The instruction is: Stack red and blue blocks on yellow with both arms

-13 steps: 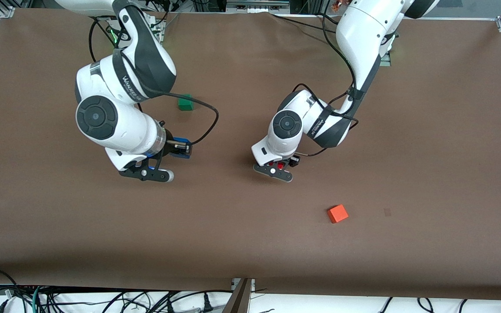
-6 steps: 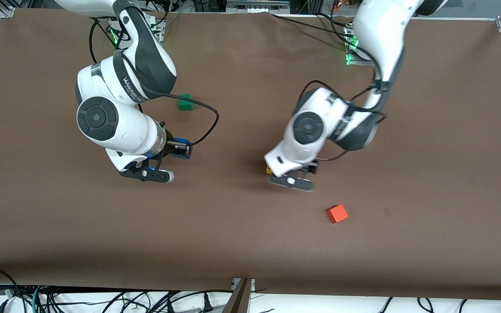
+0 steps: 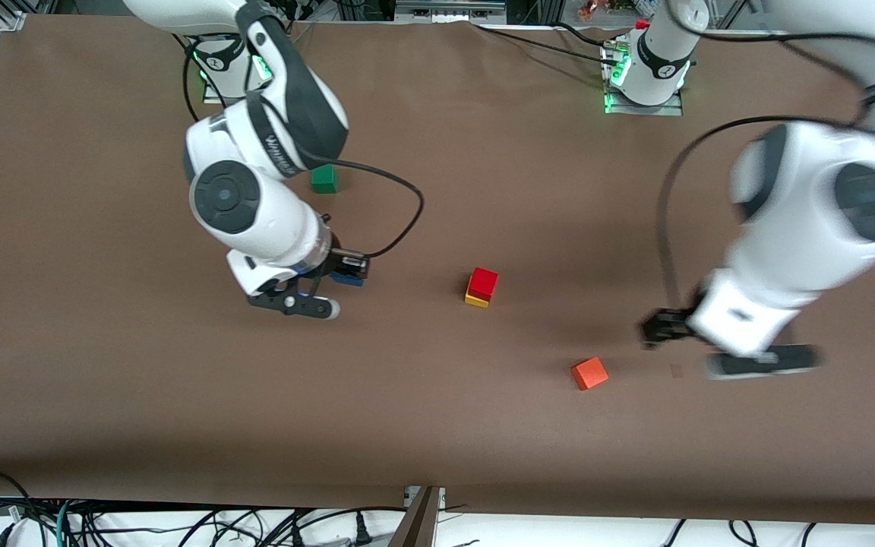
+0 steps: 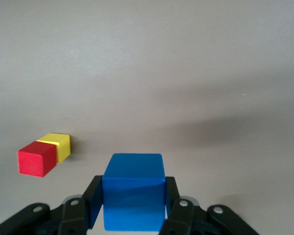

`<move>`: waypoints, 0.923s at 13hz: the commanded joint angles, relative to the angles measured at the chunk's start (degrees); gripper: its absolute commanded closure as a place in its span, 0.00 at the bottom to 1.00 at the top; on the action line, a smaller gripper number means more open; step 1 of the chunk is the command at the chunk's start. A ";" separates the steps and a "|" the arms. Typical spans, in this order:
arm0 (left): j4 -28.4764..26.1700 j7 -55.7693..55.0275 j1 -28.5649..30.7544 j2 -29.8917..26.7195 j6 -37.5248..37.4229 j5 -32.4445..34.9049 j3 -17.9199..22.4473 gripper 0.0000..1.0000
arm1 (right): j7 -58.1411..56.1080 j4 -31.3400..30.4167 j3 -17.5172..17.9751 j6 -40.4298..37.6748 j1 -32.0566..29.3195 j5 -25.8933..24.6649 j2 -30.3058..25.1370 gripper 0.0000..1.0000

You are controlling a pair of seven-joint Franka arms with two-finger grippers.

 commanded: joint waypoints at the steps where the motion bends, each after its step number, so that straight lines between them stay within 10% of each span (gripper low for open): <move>1: -0.86 0.18 4.85 -4.62 -3.87 -0.02 -1.38 0.00 | 3.62 0.62 -0.17 0.97 1.46 0.89 0.46 0.47; 12: -1.73 6.59 7.24 -8.05 -19.45 0.42 -1.29 0.00 | 17.33 0.71 -0.08 16.94 9.10 3.96 4.50 0.46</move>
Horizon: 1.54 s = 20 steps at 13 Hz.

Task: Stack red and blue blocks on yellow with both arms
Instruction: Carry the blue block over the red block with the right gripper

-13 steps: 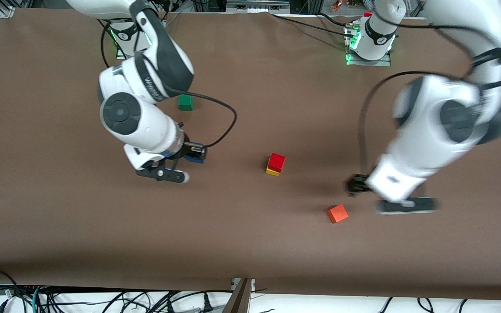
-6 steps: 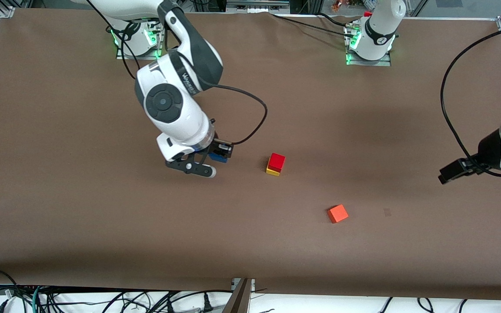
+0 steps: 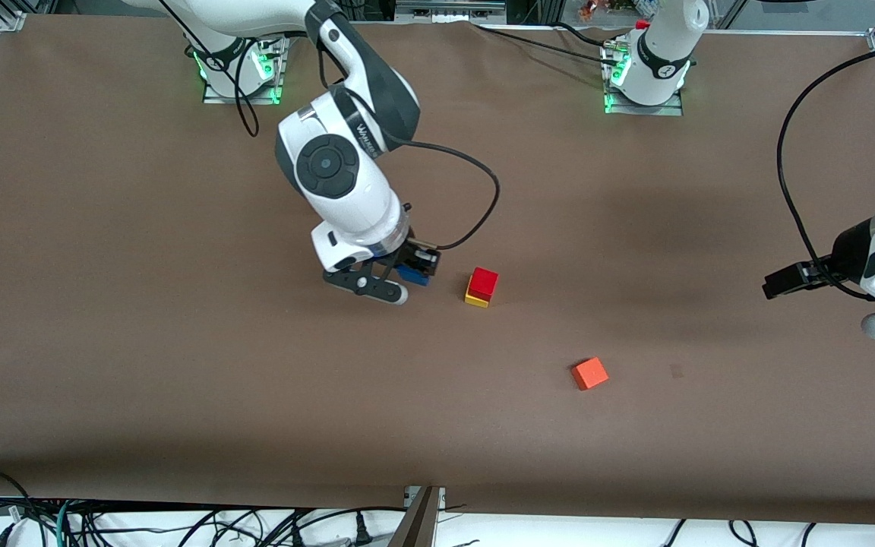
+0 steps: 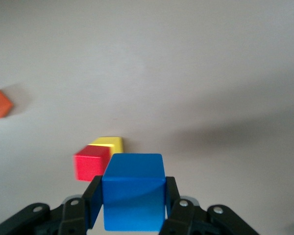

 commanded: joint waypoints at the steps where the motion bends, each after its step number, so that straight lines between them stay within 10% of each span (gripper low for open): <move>1: -0.84 1.82 0.26 -2.47 -2.67 0.24 -0.56 0.00 | 4.40 0.71 -0.28 6.98 2.64 1.84 1.80 0.46; 12: -17.07 4.55 1.32 -14.50 0.38 -3.45 1.37 0.00 | 10.92 0.53 -0.02 18.53 7.05 1.57 6.03 0.46; 20: -15.87 4.55 1.23 -12.76 0.57 -3.28 1.11 0.00 | 10.21 0.53 -0.02 18.53 7.05 1.05 8.49 0.45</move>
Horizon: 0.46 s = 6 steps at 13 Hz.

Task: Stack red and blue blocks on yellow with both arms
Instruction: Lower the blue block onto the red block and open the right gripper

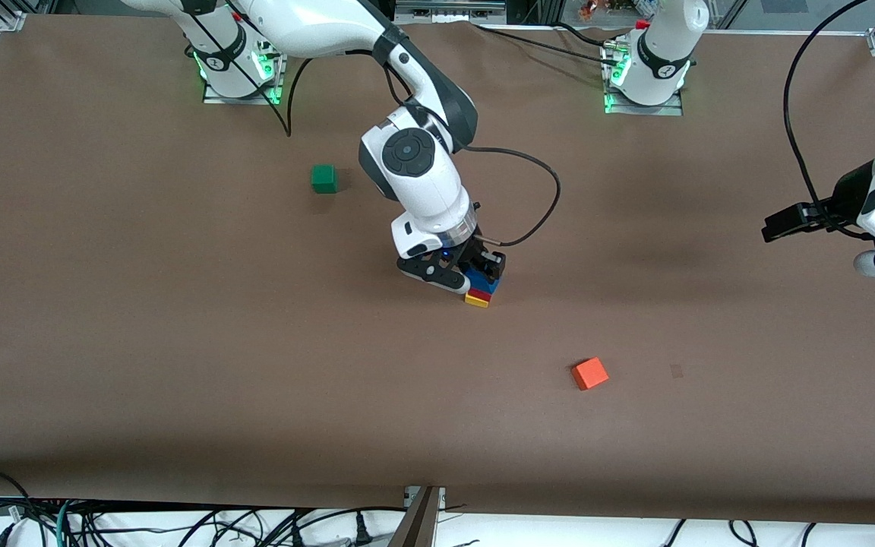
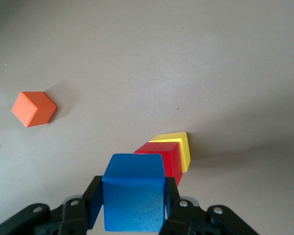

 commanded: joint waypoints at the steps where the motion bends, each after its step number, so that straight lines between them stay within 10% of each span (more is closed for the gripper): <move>1: 0.11 1.28 0.20 -0.16 0.63 -1.24 0.03 0.00 | -0.15 0.64 0.00 0.14 -0.03 0.25 0.48 0.45; 6: 0.21 1.37 0.46 -0.07 0.72 -1.33 -0.06 0.00 | 0.11 0.64 0.00 0.14 -0.03 0.25 1.18 0.44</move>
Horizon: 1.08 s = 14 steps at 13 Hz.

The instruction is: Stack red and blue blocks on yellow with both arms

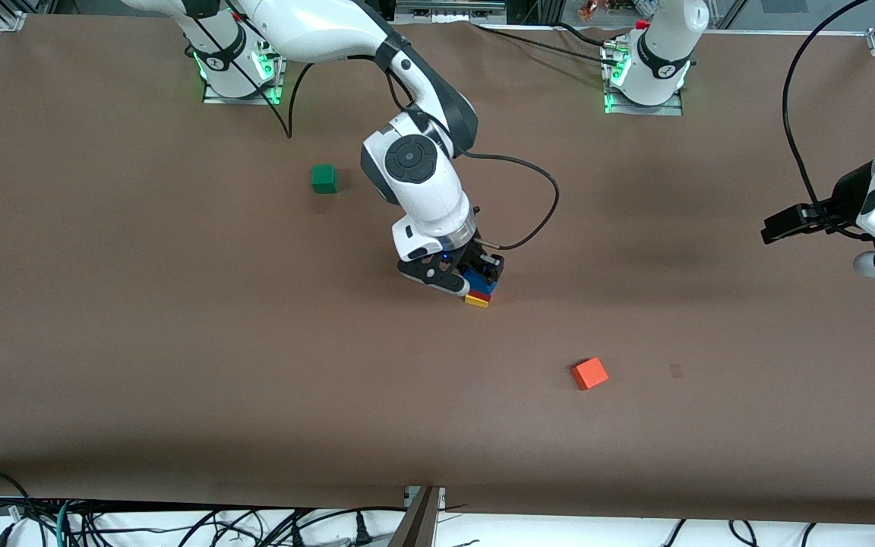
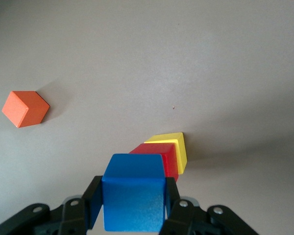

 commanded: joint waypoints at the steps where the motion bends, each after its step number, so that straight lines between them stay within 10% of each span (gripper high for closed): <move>1: 0.20 1.36 0.47 -0.07 0.32 -1.25 0.13 0.00 | 0.12 0.64 0.00 0.14 -0.03 0.25 0.62 0.44; 7: 0.20 1.36 0.47 -0.07 0.32 -1.33 0.21 0.00 | 0.03 0.64 0.00 1.98 -0.03 0.25 1.32 0.42; 11: 0.20 1.36 0.47 -0.07 0.32 -1.33 0.21 0.00 | 0.38 0.64 -0.09 1.99 -0.03 0.25 1.23 0.01; 14: 0.20 1.36 0.47 -0.07 0.32 -1.33 0.13 0.00 | -0.15 0.73 -0.35 1.20 -0.30 0.25 0.53 0.01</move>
